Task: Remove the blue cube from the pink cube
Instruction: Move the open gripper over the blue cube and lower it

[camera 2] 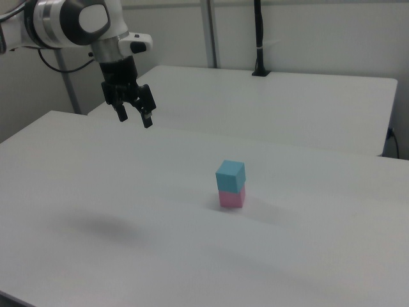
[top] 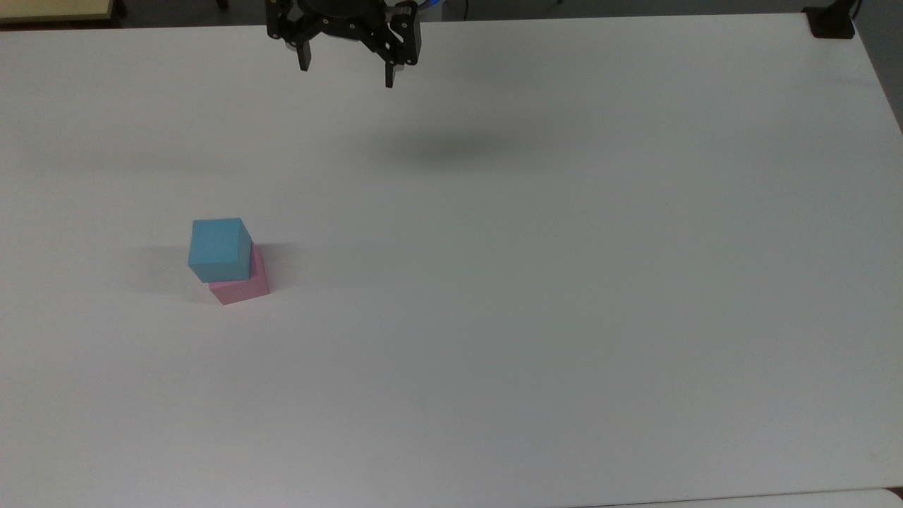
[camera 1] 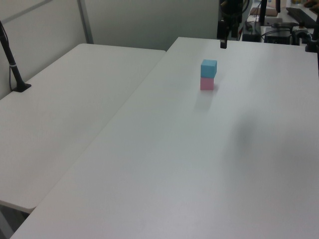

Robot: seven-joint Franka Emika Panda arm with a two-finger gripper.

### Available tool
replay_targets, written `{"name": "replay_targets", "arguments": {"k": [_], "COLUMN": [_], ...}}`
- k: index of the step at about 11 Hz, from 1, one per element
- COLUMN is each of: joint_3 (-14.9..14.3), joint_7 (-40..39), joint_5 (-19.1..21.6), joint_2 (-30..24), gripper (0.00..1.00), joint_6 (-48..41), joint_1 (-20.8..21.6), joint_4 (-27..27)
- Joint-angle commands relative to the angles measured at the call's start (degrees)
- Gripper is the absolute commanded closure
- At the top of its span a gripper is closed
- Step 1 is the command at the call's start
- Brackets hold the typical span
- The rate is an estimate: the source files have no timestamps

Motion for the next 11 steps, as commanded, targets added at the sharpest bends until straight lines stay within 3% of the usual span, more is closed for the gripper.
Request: {"name": "replay_targets", "arguments": {"k": [1, 7, 11], "joint_3": [-0.77, -1.03, -1.21], "joint_7": [-2.31, -10.05, -19.89], "joint_5": [1.03, 1.21, 0.86], "joint_2": [-0.16, -0.07, 6.42], "gripper": [0.0, 0.0, 0.0], "joint_6": [0.75, 1.02, 6.7], "joint_1": [0.14, -1.01, -5.56], "joint_4": [-0.79, -0.79, 1.58]}}
